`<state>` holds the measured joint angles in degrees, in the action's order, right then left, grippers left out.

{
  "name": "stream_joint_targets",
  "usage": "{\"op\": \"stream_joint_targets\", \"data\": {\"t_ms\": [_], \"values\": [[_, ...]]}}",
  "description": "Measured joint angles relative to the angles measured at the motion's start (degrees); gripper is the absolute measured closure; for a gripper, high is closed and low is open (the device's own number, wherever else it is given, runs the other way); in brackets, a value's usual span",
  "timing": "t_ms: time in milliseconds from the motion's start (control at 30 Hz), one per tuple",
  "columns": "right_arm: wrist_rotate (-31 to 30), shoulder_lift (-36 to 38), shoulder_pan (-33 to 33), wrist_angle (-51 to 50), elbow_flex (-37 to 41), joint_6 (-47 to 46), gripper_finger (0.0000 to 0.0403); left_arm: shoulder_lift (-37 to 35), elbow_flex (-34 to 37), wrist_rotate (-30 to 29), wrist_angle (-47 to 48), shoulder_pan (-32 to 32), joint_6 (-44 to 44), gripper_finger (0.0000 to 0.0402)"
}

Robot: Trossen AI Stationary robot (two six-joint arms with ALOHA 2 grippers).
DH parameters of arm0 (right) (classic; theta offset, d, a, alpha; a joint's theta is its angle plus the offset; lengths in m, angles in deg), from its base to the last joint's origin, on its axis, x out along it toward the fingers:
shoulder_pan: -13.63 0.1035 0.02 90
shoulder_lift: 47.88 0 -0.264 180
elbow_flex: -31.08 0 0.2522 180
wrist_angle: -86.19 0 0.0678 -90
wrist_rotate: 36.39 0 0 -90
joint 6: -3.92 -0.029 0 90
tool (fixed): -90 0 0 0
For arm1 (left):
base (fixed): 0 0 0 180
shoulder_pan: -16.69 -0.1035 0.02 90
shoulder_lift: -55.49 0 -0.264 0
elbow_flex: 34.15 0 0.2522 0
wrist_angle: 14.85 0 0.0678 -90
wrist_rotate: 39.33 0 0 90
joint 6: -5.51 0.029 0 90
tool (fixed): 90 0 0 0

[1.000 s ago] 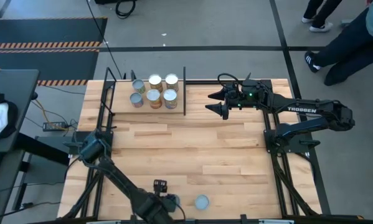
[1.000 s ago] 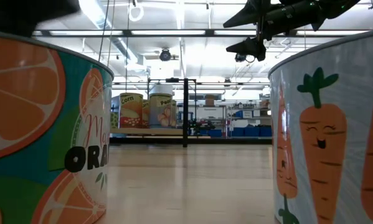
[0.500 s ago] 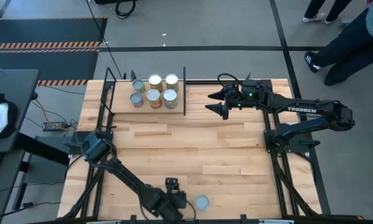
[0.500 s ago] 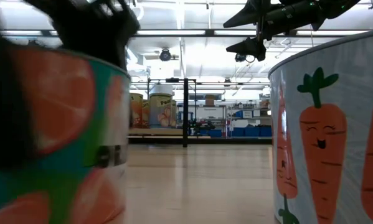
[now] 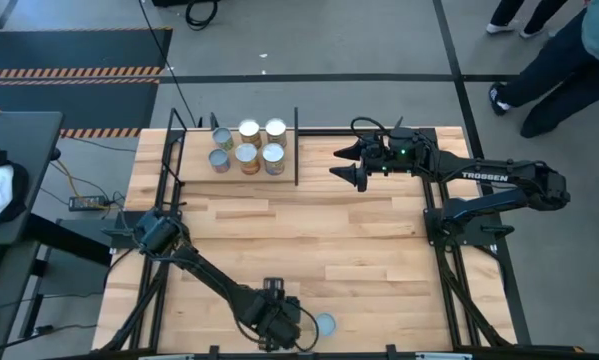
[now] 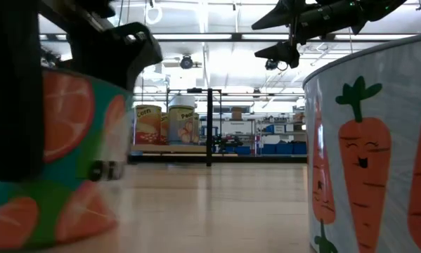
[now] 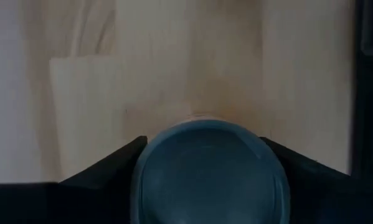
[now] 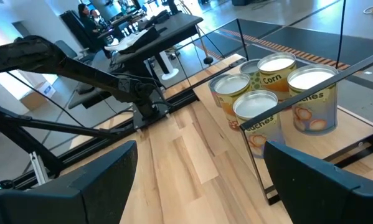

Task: Pick and place cans onto a shelf
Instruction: Put the can of oranges on the shelf

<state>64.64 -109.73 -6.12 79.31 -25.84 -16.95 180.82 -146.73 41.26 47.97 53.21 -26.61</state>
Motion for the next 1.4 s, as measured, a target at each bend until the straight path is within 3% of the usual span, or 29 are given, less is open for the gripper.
{"op": "stream_joint_targets", "data": {"t_ms": [233,533,667,833,1000,1200,1400], "values": [[0.0,0.0,0.0,1.1,0.0,0.0,0.0046,-7.9,0.1,-1.5,13.6,-5.9,2.5,0.0125],[-1.5,0.0,0.0,4.4,0.0,0.0,0.0046,-27.8,0.4,-15.0,35.4,-21.7,-2.5,0.0125],[-2.0,0.1,0.0,7.3,0.0,0.0,0.0046,-36.3,3.4,-16.0,41.0,-31.0,6.5,0.0125],[-1.9,0.1,0.0,9.9,0.0,-0.1,0.0046,-46.5,13.2,-8.3,40.5,-47.6,24.3,0.0125],[1.0,0.0,0.2,11.5,0.0,-4.4,0.0046,-52.9,25.5,-8.2,34.1,-62.9,39.5,0.0125],[1.0,0.0,1.6,11.5,0.0,-12.4,0.0046,-53.3,36.8,-7.1,23.3,-74.1,54.9,0.0125],[1.0,0.0,1.8,11.5,0.0,-13.5,0.0046,-53.3,46.2,-10.3,14.4,-79.5,62.5,0.0125]]}}
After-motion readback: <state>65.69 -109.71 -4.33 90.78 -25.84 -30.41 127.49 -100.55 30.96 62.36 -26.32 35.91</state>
